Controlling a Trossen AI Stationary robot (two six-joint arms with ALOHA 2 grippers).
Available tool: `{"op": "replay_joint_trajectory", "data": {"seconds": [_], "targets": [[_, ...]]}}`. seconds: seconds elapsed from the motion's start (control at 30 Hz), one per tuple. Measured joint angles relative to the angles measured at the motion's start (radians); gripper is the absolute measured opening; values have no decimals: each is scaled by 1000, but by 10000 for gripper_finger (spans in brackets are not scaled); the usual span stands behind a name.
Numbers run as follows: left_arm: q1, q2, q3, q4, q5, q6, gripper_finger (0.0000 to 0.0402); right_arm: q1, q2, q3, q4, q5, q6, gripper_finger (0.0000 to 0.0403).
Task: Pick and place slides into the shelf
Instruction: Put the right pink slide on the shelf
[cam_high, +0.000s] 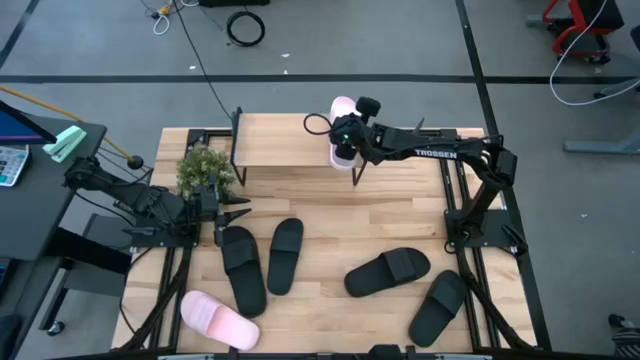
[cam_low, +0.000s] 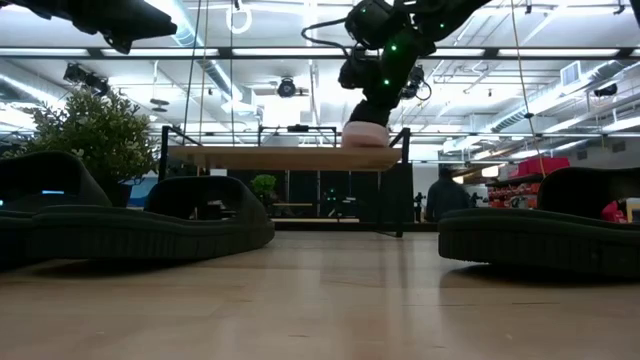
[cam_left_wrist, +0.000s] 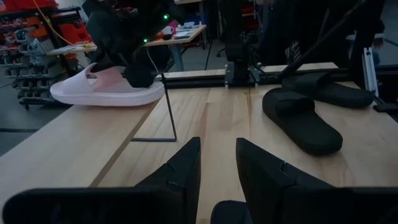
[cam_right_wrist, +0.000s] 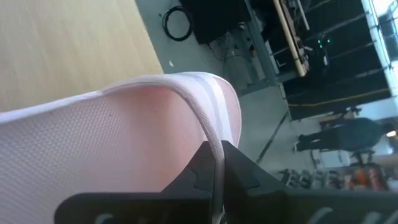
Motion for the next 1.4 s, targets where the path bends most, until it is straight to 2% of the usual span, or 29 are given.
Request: {"op": "replay_joint_trajectory", "data": {"seconds": [0.27,0.8,1.4], "targets": [[0,0,0,1,0,-26,107,6,-36,0,-54,9,-7,20],[0,0,0,2,0,-26,107,11,-37,0,-68,-18,-6,103],[0,0,0,2,0,-27,107,41,-37,0,-64,3,-4,108]]}}
